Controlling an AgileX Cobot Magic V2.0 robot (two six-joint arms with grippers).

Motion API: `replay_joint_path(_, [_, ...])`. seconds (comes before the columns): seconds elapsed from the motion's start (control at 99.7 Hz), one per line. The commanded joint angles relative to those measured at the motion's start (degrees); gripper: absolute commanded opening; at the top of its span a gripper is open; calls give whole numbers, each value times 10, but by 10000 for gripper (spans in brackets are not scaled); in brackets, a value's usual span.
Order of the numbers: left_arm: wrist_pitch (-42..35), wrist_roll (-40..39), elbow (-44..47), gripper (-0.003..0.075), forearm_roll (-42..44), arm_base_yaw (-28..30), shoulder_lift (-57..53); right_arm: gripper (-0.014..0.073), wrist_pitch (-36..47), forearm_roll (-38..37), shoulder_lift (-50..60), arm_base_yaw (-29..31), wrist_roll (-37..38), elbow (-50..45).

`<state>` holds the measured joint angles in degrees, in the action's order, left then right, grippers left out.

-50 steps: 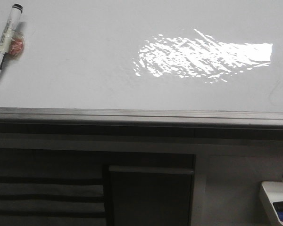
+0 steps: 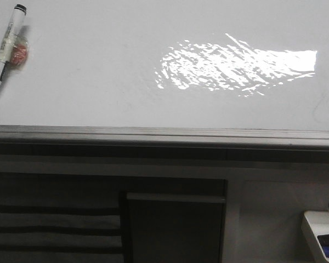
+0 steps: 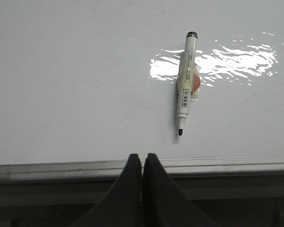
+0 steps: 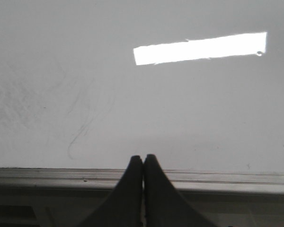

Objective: Write number 9 on whiteboard

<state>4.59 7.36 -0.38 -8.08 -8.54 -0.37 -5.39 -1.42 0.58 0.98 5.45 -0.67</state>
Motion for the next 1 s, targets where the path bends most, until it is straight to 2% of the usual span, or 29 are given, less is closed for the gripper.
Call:
replay_joint_path(0.0, [-46,-3,17,-20,-6,2,-15,-72,50,-7,10,4,-5,-16])
replay_joint_path(0.441, [-46,-3,17,-20,-6,2,-15,-72,54,-7,10,4,-5,-16])
replay_joint_path(0.511, [-65,-3,17,-20,-6,2,-15,-72,71,-7,10,4,-5,-16])
replay_joint_path(0.642, [-87,-3,-5,-20,-67,2,-15,-72,118,-7,10,4,-5,-5])
replay_joint_path(0.782, [-63,-3,-71,-20,-100,2,-14,-72,57,-7,10,4,-5,48])
replay_joint_path(0.993, [48,-2,-201,-20,-52,2,46,-72,-54,-9,-22,4,-5,156])
